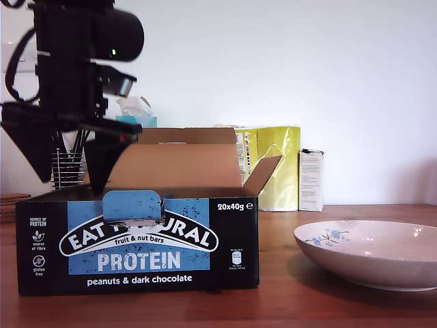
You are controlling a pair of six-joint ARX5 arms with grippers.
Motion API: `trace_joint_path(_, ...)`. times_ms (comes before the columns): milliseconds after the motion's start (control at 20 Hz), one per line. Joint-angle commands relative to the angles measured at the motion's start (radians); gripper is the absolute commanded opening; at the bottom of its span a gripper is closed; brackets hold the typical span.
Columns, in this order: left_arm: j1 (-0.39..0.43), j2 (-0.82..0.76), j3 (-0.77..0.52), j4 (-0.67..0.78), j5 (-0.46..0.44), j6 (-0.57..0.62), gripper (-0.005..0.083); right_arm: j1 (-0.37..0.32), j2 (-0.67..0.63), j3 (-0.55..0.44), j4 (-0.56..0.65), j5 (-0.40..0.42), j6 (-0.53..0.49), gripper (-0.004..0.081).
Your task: Spread the side flaps of the carton box of snackbars
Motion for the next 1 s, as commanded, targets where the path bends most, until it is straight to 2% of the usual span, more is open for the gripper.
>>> trace_joint_path(0, -0.003, -0.039, 0.006, -0.006, -0.011, 0.004, 0.0725, 0.000, 0.003, 0.015, 0.002, -0.002, -0.003, -0.0013)
trace_joint_path(950, 0.018, -0.079, 0.006, -0.159, -0.183, 0.001, 0.0725, 0.000, 0.003, 0.015, -0.015, -0.002, -0.011, -0.0013)
